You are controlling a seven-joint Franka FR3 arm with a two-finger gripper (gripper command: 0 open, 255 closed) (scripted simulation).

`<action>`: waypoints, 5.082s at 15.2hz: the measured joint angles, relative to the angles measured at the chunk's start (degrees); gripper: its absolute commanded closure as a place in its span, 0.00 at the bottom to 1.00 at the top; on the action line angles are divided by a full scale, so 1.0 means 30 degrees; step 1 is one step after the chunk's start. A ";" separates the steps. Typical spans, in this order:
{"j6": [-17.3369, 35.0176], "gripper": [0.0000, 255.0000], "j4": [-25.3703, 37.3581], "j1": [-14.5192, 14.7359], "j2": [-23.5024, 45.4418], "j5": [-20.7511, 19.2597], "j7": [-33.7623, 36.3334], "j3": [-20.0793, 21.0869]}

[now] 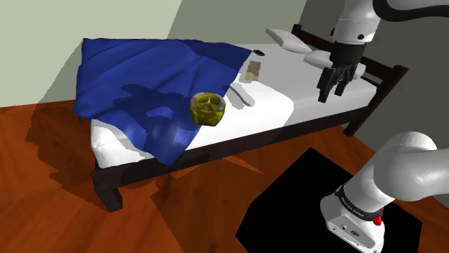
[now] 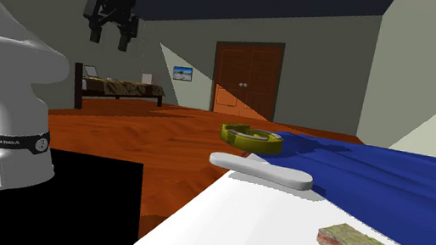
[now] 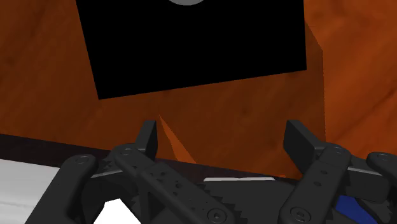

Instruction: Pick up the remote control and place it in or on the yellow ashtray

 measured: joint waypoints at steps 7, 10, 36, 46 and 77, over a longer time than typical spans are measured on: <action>0.3199 0.00 0.0237 -0.0195 0.2959 -0.0257 -0.0130 -0.0217; 0.5113 0.00 0.0543 -0.0314 0.4858 -0.0396 -0.0216 -0.0373; 1.2594 0.00 1.3442 -0.1095 2.2489 -0.0172 -0.0634 -0.1136; 1.4224 0.00 1.3331 -0.1175 2.3924 -0.0092 -0.0692 -0.1131; 1.1009 1.00 1.5137 -0.1135 2.2505 -0.0172 -0.0661 -0.1162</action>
